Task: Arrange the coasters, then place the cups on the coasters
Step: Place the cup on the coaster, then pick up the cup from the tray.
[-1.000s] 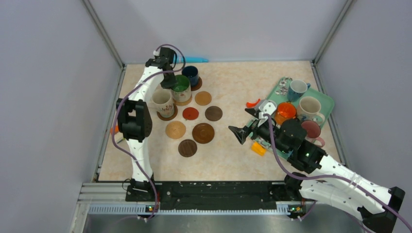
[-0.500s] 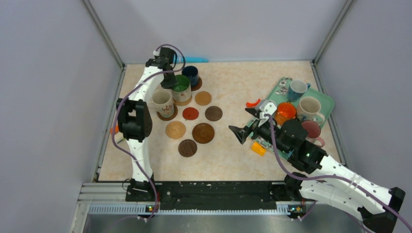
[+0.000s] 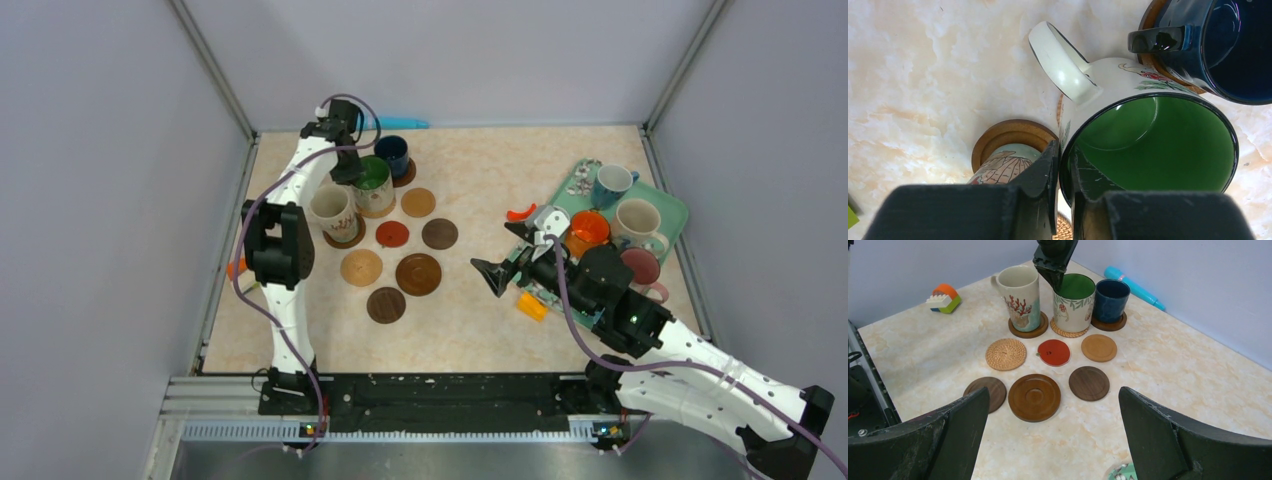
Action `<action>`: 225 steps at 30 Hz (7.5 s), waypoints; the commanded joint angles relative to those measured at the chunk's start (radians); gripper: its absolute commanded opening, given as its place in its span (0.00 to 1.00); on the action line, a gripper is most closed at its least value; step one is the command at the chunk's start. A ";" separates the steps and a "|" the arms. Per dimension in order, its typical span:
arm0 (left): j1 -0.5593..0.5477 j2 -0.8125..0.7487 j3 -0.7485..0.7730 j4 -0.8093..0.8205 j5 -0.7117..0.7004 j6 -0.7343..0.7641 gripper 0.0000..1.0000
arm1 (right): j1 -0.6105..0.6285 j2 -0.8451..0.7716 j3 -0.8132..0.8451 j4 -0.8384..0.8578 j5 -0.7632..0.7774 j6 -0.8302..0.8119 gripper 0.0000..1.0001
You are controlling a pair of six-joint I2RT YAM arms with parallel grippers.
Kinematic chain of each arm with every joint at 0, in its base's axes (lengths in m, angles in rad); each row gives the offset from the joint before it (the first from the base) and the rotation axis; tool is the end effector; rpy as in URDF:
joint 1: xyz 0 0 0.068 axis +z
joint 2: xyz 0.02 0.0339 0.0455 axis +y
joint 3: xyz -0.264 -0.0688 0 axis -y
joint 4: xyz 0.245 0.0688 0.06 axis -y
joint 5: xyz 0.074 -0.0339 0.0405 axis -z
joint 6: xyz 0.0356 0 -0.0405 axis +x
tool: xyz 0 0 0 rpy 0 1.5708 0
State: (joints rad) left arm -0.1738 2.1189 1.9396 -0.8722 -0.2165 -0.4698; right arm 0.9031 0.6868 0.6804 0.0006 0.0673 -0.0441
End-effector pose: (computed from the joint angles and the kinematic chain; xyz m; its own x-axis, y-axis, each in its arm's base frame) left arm 0.4577 -0.0726 0.2597 -0.7914 -0.3100 -0.5269 -0.3301 0.9421 -0.0584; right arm 0.1076 0.1326 0.3387 0.0291 -0.0341 -0.9990 -0.7413 0.6697 -0.0445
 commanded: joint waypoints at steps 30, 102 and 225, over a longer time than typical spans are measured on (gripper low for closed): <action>0.007 -0.210 0.045 0.103 0.073 0.034 0.47 | 0.009 0.018 0.008 0.018 0.150 0.066 0.99; 0.039 0.166 0.062 0.660 0.614 0.047 0.57 | 0.009 0.084 0.055 -0.056 0.286 0.008 0.99; -0.129 -1.568 -1.180 0.395 0.136 0.234 0.96 | -0.550 0.644 0.464 -0.331 -0.111 -0.092 0.00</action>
State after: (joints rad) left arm -0.3046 0.5770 0.7582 -0.5240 -0.0532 -0.2562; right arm 0.2947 1.3918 1.0557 -0.3733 -0.0132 -0.0906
